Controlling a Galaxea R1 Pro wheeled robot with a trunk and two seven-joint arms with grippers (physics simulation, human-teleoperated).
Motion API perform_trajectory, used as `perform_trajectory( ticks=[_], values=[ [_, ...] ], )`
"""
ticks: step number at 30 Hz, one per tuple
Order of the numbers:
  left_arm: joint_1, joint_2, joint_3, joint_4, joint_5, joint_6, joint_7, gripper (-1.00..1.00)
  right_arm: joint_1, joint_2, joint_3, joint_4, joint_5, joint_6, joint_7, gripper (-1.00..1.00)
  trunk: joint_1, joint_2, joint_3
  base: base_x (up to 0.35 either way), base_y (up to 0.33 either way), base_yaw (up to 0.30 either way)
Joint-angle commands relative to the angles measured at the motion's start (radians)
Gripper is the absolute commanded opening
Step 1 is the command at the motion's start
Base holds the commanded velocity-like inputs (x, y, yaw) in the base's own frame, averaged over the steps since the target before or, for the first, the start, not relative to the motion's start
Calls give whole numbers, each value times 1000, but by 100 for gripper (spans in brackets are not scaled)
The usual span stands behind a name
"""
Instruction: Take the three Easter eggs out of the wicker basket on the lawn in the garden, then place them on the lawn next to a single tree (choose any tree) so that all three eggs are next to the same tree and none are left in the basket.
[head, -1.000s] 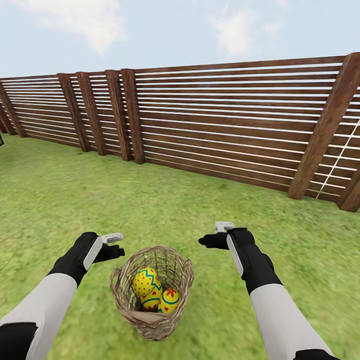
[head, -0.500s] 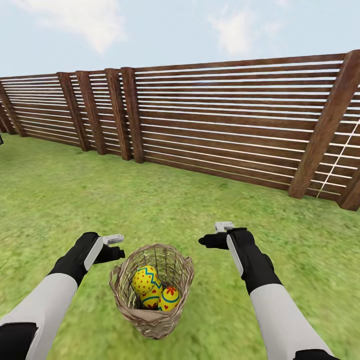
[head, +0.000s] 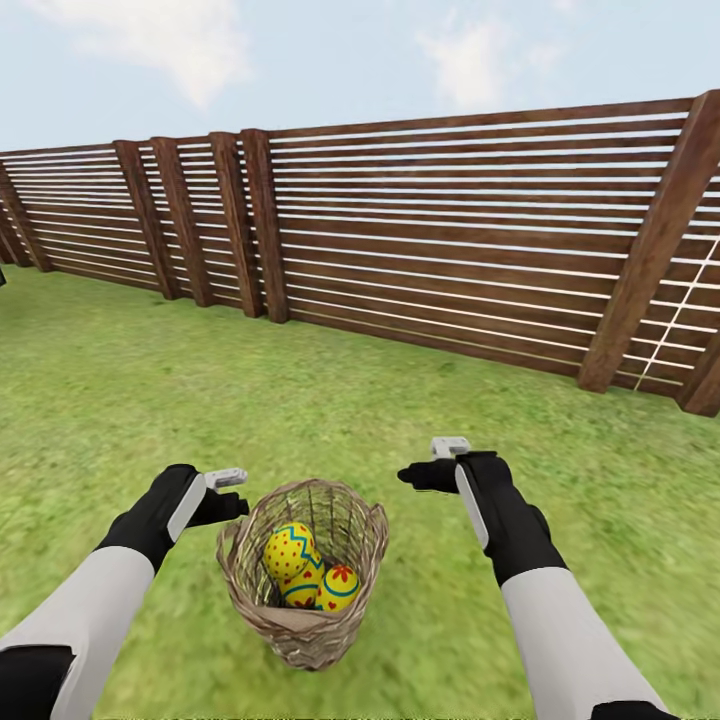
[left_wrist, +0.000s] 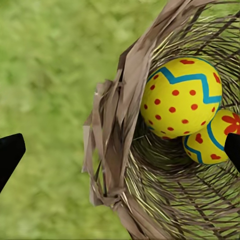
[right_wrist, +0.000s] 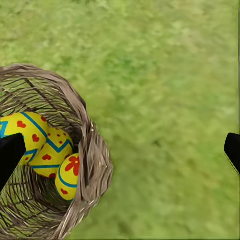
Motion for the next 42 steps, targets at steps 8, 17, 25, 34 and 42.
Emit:
perform_trajectory(
  ticks=[8,17,25,34,42],
  values=[
    [0,0,-3,0,11,3,9,100,10,-3,-53,-169,1,4,35,100,31,-57,-26,0,0,0],
    [0,-1,-3,0,11,3,9,100,12,-3,-160,-224,2,10,144,100,65,-120,-54,0,0,0],
    [0,-1,-2,-2,11,3,9,100,12,-2,-162,-225,4,11,148,100,96,-176,-79,0,0,0],
    [0,1,-2,-1,12,3,9,100,12,-1,-162,-224,4,11,148,100,123,-225,-109,0,0,0],
    [0,0,-2,-1,12,4,9,100,12,-1,-162,-219,4,11,148,100,127,-227,-140,0,0,0]
  ],
)
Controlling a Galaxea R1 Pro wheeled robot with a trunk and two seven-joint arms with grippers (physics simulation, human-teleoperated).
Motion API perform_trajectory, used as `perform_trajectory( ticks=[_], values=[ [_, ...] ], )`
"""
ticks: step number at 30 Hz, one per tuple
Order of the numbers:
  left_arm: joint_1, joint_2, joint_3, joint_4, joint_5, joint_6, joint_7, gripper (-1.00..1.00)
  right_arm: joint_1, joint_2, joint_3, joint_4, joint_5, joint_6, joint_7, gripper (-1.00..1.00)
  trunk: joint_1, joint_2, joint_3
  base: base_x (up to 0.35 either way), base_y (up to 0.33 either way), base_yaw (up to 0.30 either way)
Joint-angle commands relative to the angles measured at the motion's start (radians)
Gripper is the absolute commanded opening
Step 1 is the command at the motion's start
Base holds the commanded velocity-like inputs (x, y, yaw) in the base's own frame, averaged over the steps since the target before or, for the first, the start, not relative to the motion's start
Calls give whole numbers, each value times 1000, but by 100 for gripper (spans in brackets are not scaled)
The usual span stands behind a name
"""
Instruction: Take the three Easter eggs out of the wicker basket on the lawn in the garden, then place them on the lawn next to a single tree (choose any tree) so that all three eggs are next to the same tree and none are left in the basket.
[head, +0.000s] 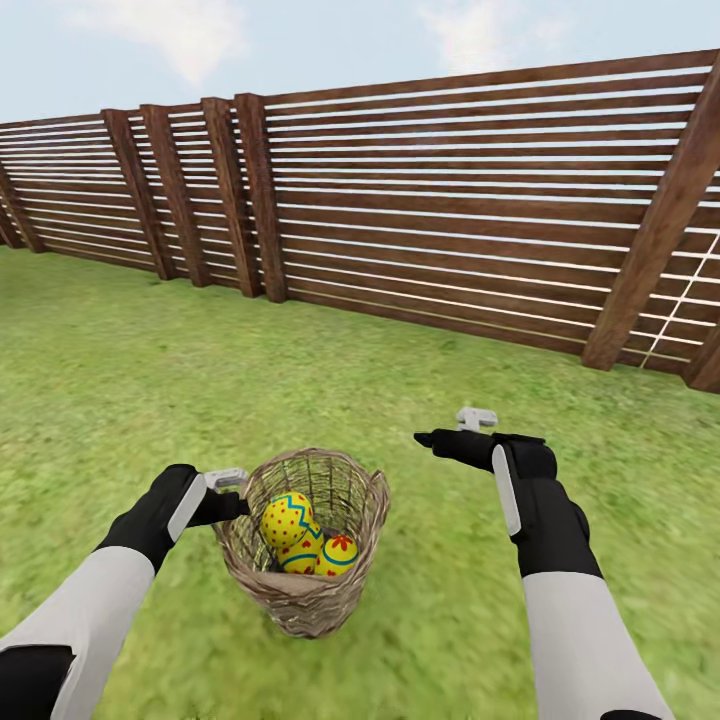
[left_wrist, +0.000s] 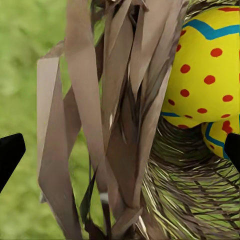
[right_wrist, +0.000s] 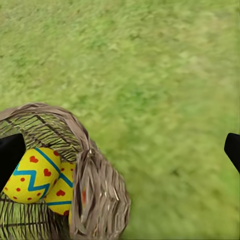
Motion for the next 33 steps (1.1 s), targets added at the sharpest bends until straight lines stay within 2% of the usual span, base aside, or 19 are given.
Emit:
perform_trajectory(
  ticks=[1,23,24,33],
  values=[
    [0,1,-3,-1,11,4,9,100,-1,1,-3,-1,7,4,8,100,0,-1,-5,0,0,0],
    [0,0,-3,-2,10,9,9,100,-1,1,-3,2,3,2,8,100,1,-1,-9,0,0,0],
    [0,0,-4,-2,10,8,9,-100,-1,1,-3,2,3,1,8,100,1,-1,-9,0,0,0],
    [-1,2,-1,-2,11,11,8,-100,-1,-1,-3,2,0,1,8,100,1,-1,-9,0,0,0]
  ],
)
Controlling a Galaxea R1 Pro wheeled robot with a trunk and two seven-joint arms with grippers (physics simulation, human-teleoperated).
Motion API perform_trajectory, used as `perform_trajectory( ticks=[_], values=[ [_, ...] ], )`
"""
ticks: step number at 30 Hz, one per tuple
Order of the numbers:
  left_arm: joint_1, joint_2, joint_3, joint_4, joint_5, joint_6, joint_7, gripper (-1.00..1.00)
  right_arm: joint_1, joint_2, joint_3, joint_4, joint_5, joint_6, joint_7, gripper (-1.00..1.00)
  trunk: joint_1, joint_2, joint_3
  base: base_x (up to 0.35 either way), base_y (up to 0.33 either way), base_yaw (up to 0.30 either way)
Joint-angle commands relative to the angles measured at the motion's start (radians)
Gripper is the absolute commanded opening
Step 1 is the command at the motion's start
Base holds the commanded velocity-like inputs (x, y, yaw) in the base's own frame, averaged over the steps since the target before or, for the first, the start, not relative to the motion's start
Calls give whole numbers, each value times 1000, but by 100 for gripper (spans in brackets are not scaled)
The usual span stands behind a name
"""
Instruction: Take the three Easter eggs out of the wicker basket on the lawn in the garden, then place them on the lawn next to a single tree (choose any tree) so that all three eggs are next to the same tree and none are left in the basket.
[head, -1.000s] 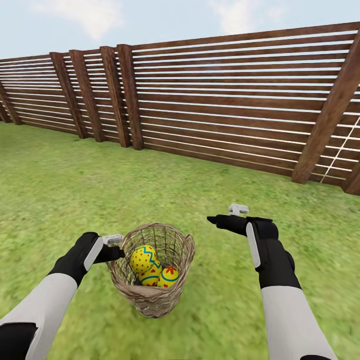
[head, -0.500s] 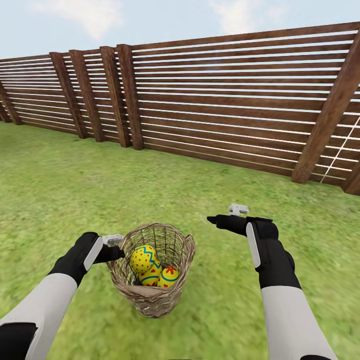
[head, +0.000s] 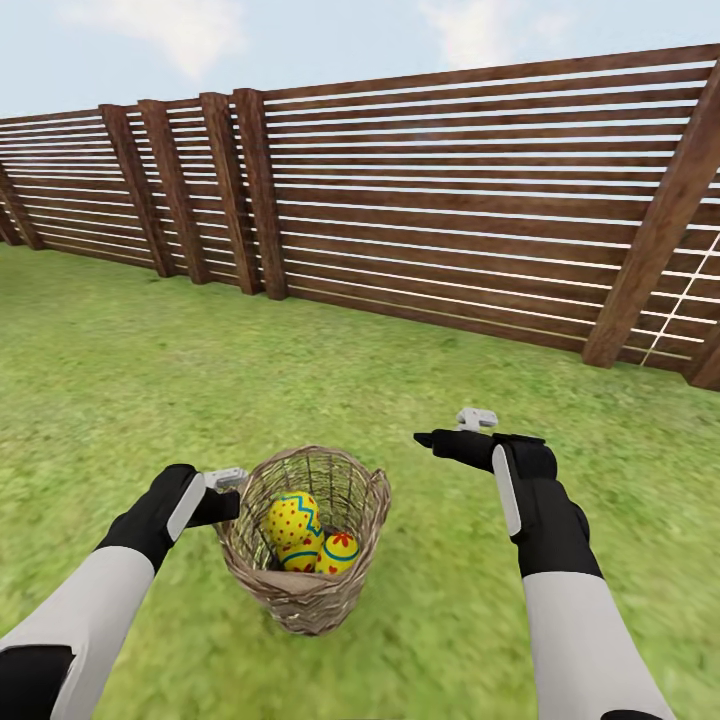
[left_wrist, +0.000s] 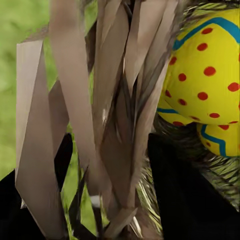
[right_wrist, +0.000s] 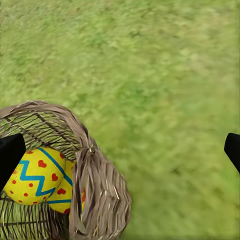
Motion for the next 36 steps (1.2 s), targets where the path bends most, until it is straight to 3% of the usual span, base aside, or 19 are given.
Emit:
perform_trajectory(
  ticks=[1,13,25,36],
  values=[
    [0,1,-3,-1,-14,5,9,-100,-1,1,-3,-1,7,4,7,100,0,0,-1,0,0,0],
    [0,-6,-6,-9,-14,1,10,-100,-1,4,-3,2,6,4,7,100,0,0,-1,0,0,0],
    [0,-8,-8,0,-15,-2,10,-100,-1,13,0,11,12,0,5,100,-6,2,45,0,0,0],
    [0,-5,-8,0,-14,-2,10,-100,-1,11,0,11,13,-3,4,100,-48,79,80,0,0,0]
  ],
)
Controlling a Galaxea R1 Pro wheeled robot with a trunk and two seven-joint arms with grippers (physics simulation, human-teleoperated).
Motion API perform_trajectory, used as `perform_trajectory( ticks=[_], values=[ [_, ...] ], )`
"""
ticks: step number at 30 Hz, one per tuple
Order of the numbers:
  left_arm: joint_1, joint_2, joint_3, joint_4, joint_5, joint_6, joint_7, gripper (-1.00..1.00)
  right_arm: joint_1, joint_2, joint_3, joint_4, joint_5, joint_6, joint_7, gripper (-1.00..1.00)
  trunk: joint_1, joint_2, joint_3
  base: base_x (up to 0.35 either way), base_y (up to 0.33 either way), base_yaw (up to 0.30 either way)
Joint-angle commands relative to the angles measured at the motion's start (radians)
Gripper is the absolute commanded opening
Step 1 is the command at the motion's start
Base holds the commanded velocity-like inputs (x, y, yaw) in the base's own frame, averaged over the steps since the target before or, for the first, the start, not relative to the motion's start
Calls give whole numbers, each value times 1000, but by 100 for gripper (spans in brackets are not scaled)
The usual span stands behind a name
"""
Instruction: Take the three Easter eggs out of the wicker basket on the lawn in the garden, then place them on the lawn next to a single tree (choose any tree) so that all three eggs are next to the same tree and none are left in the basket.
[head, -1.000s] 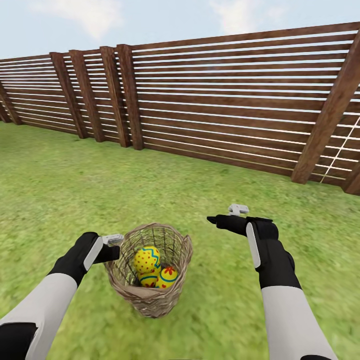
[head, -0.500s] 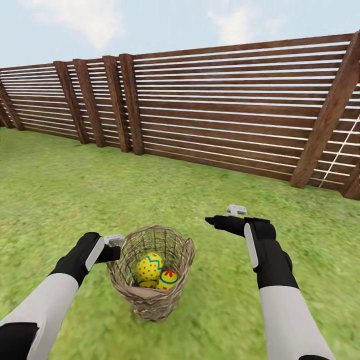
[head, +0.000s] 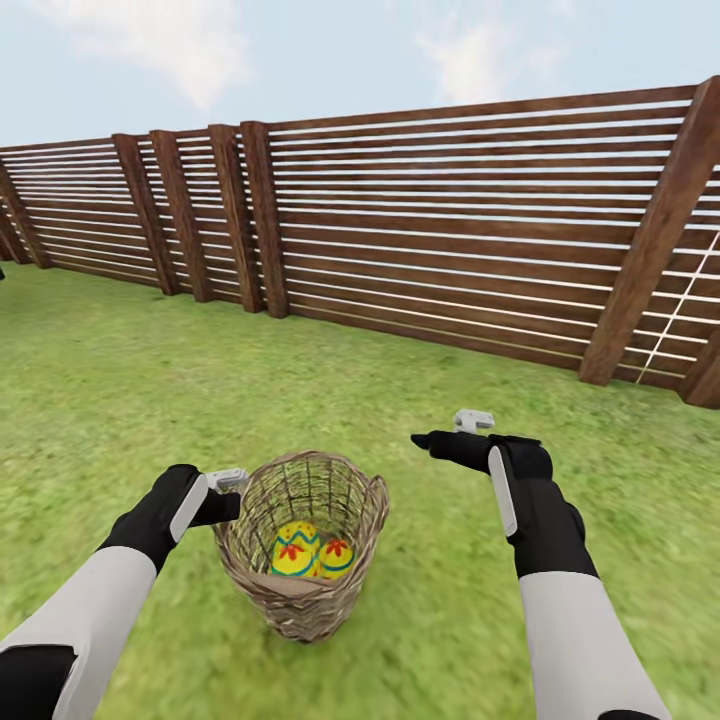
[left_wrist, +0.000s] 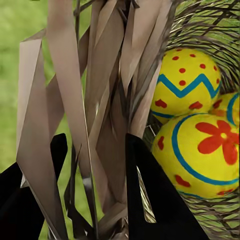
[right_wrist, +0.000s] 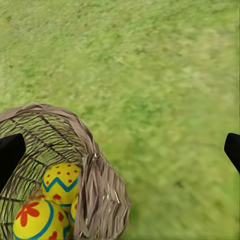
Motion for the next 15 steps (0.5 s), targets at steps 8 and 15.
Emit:
perform_trajectory(
  ticks=[8,15],
  values=[
    [0,2,-3,-1,20,3,10,-100,-1,1,-3,-1,2,3,8,100,-31,56,24,0,0,0],
    [0,5,-3,-1,20,3,10,-100,-1,2,-3,0,5,3,4,100,-58,105,46,0,0,59]
  ],
)
